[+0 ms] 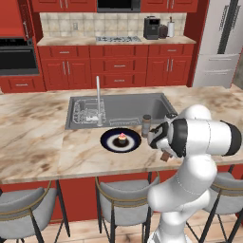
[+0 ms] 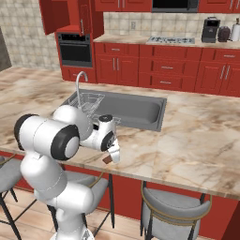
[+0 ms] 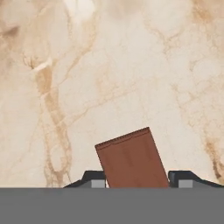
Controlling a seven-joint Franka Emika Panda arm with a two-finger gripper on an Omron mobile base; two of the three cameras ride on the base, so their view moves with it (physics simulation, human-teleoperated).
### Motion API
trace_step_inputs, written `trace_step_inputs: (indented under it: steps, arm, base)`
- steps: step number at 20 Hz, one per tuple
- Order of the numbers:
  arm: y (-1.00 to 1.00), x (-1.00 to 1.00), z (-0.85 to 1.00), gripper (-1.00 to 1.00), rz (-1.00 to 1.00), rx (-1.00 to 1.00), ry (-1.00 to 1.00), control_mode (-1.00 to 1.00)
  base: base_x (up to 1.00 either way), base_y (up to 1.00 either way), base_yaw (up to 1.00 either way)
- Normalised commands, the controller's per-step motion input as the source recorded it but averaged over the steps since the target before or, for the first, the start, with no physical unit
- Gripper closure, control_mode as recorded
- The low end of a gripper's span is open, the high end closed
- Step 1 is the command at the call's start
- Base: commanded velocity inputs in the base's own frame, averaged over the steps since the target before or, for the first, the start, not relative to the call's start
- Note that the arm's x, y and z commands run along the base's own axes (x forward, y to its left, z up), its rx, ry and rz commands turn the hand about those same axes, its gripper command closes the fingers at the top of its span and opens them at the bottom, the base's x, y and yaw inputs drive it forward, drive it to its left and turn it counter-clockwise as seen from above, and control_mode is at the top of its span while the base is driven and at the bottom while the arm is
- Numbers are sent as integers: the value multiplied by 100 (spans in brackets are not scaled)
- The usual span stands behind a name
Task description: Take the cinnamon bottle from the cabinet and place it on the dining table, next to the plate with the cupcake. Then take the chocolate from the dining counter and place it on the cupcake plate.
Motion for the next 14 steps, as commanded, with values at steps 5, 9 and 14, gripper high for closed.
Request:
trace_step_inputs:
  steps: [5, 9, 14]
  arm:
    - [23, -23, 9, 100, 0, -13, -28, -100]
    - [44, -31, 34, 100, 0, -6, -11, -100]
    - [49, -15, 38, 100, 0, -1, 0, -100]
  base:
    - [0, 0, 0]
    - [0, 0, 0]
    - [0, 0, 0]
